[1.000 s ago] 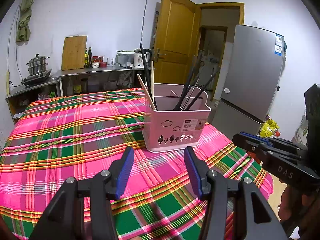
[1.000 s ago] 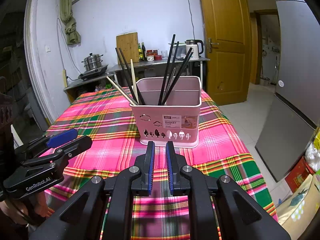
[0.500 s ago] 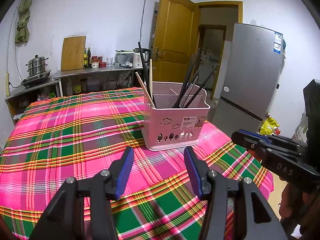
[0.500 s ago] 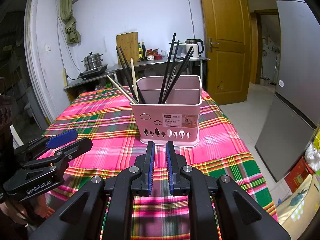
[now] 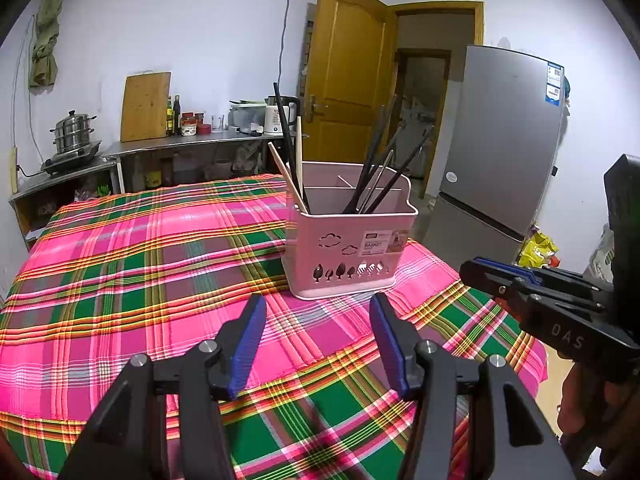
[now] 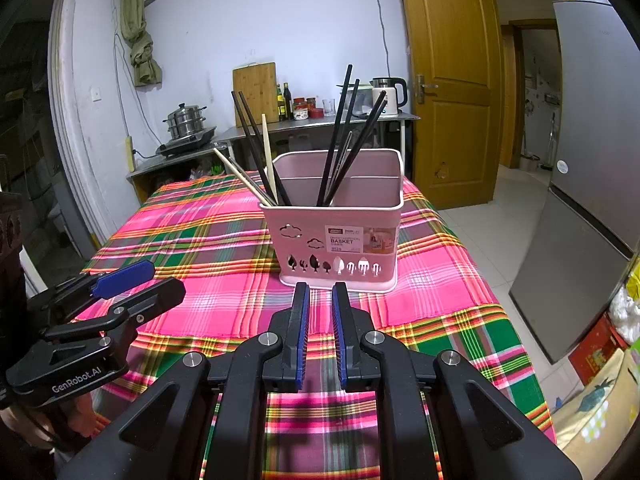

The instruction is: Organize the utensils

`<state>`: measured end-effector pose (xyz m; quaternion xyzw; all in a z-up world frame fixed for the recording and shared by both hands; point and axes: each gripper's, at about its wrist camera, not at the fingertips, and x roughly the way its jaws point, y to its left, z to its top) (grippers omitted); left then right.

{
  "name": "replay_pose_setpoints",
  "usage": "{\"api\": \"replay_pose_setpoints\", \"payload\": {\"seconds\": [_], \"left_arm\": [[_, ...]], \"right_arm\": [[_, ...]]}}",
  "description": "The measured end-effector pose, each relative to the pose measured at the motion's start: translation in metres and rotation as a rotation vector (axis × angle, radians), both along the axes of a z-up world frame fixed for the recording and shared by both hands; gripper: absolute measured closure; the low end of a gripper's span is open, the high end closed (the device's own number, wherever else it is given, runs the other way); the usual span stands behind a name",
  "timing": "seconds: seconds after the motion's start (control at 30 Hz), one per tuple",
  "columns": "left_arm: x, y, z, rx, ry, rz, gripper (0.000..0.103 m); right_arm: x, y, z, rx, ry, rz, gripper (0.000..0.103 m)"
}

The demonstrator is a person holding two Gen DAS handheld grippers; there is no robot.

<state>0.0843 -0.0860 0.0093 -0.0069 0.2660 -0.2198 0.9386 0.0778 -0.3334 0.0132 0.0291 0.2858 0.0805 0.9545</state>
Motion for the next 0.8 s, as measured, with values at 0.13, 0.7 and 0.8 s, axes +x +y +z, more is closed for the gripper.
{"api": "replay_pose_setpoints", "payload": {"seconds": [0.13,0.7,0.8], "left_arm": [[0.0009,0.0008,-0.0005,-0.003,0.005,0.005,0.047],[0.0002,-0.0021,-0.0079,0.005,0.023,-0.005,0.047],[0.0007,-0.0019,-0.0077,0.002,0.024,-0.006,0.047]], "right_arm": [[-0.0004,-0.0003,-0.0004,0.0,0.001,0.0,0.092],[0.0009,-0.0016,-0.0042,-0.005,0.007,0.0,0.092],[0.0021,-0.0019,-0.0044,-0.006,0.007,0.0,0.092]]}}
